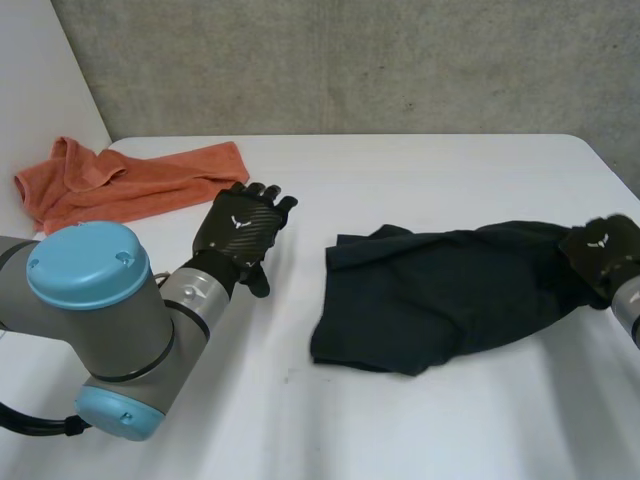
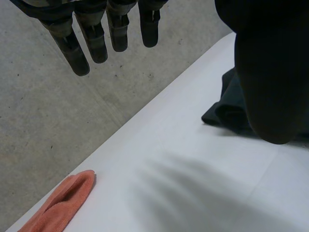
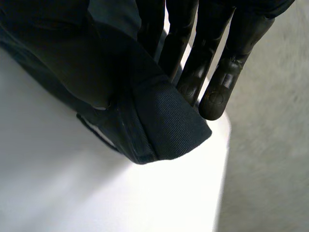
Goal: Fold the laundry.
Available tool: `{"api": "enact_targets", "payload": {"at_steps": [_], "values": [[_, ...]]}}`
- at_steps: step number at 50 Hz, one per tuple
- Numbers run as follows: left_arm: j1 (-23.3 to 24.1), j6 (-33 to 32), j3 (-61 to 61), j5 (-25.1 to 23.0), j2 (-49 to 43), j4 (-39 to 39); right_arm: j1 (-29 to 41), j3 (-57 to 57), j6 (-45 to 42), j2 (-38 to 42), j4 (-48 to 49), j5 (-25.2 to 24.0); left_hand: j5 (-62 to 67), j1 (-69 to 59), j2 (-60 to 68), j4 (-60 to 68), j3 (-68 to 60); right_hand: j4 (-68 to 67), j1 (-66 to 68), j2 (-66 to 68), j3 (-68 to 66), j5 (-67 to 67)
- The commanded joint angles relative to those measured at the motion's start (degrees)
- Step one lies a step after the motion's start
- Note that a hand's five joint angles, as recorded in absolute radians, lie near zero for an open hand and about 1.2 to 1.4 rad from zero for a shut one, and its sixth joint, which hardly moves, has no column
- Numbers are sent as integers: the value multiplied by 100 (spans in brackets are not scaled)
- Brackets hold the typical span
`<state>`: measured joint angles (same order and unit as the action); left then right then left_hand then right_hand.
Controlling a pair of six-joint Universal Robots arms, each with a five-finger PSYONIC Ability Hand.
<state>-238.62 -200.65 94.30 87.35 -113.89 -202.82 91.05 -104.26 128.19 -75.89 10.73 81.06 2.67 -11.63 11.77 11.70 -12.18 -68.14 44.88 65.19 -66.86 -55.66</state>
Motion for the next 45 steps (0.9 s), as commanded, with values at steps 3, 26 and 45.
{"api": "enact_targets", "payload": {"at_steps": [3,26,45], "values": [[44,0,-166,10,34,-38,2133,1152,-1304,319,-106,-81,-267,163,-177,-170,218,-1186,3512,1481,-1314,-1434],[254,561,-956,89,16,-29,3306,1769,1521,700,-844,-1180,-267,163,-177,-170,218,5814,-3488,-5519,5686,5566],[1080,1670,-3013,80,-1591,1605,1907,2330,4654,996,-1591,-820,-196,91,-106,-98,146,5814,-3488,-5519,5686,5566]]}}
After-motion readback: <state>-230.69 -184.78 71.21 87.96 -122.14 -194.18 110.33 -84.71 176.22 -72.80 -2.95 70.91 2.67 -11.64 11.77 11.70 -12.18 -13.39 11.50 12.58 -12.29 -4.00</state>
